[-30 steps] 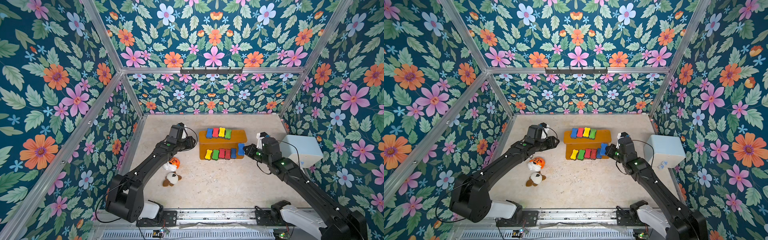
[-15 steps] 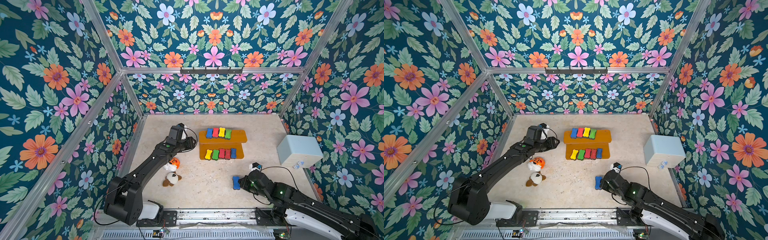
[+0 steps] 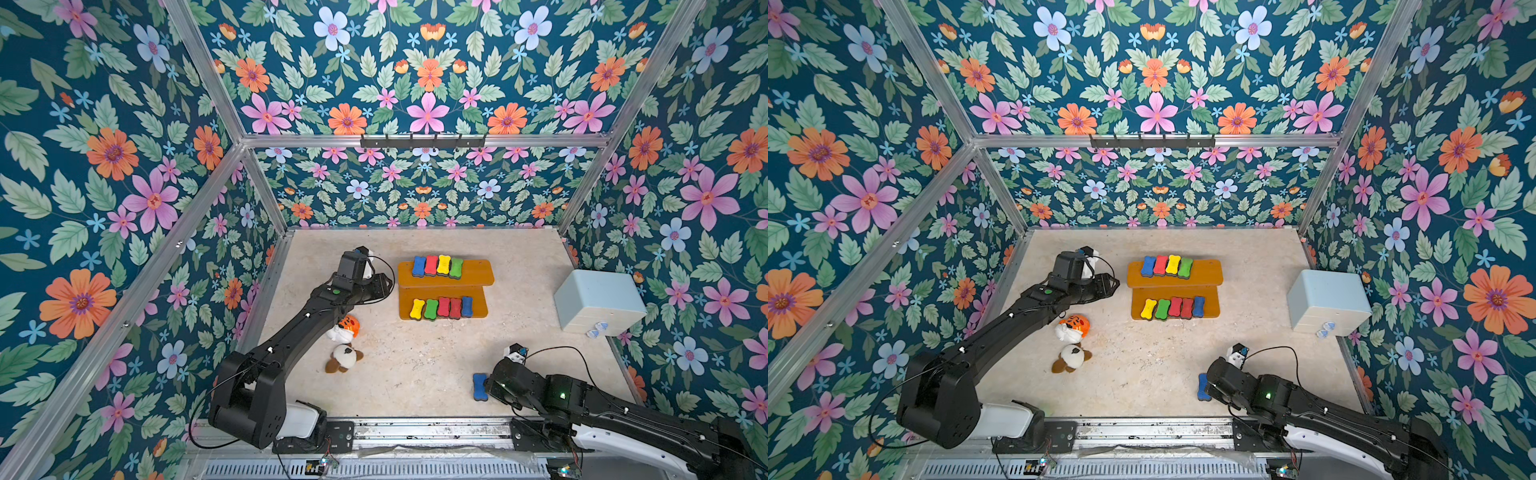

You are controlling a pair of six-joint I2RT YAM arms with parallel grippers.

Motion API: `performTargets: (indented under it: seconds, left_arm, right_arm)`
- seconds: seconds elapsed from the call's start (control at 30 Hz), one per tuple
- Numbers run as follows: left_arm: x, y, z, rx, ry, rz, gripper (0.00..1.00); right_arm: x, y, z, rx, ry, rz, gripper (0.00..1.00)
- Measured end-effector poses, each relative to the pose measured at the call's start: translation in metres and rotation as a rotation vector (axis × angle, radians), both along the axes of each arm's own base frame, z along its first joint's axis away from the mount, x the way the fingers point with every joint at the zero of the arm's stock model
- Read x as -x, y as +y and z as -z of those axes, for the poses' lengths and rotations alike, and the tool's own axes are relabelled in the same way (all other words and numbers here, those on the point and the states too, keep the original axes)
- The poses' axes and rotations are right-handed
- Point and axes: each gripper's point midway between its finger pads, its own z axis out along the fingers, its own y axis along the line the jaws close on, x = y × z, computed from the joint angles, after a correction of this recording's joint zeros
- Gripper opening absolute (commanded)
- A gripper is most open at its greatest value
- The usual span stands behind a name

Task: Remove the whiteboard erasers from the shelf
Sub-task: Place the whiteboard eraser at the center of the board.

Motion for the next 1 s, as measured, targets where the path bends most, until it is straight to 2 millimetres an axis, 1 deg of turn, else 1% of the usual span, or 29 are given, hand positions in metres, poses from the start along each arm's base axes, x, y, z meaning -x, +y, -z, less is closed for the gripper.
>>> performTargets:
  seconds: [0.17, 0.37, 0.47, 0.63, 0.77, 0.9, 1.0]
  left_arm:
    - [-0.001, 0.0, 0.004, -0.004, 0.01, 0.0, 0.51]
    - [-0.001, -0.001, 0.006, -0.006, 0.015, 0.0, 0.51]
    - [-0.002, -0.001, 0.005, -0.005, 0.012, 0.0, 0.51]
    - [-0.003, -0.001, 0.003, -0.003, 0.008, 0.0, 0.51]
    - [-0.003, -0.002, 0.001, -0.002, 0.005, 0.0, 0.51]
    - [-0.004, -0.002, -0.001, 0.0, 0.002, 0.0, 0.51]
    - [-0.006, -0.003, -0.006, 0.005, -0.005, 0.002, 0.51]
  right_arm:
    - [0.007, -0.006, 0.007, 0.054, 0.033, -0.037, 0.0]
    - [0.01, -0.007, 0.01, 0.076, 0.029, -0.085, 0.0]
    - [0.011, -0.008, 0.011, 0.08, 0.031, -0.099, 0.05]
    - [0.008, -0.008, 0.01, 0.081, 0.024, -0.103, 0.16]
    - [0.003, -0.006, 0.001, 0.071, 0.007, -0.103, 0.21]
    - [-0.005, -0.003, -0.015, 0.054, -0.018, -0.095, 0.24]
    - [-0.016, 0.001, -0.031, 0.042, -0.046, -0.08, 0.26]
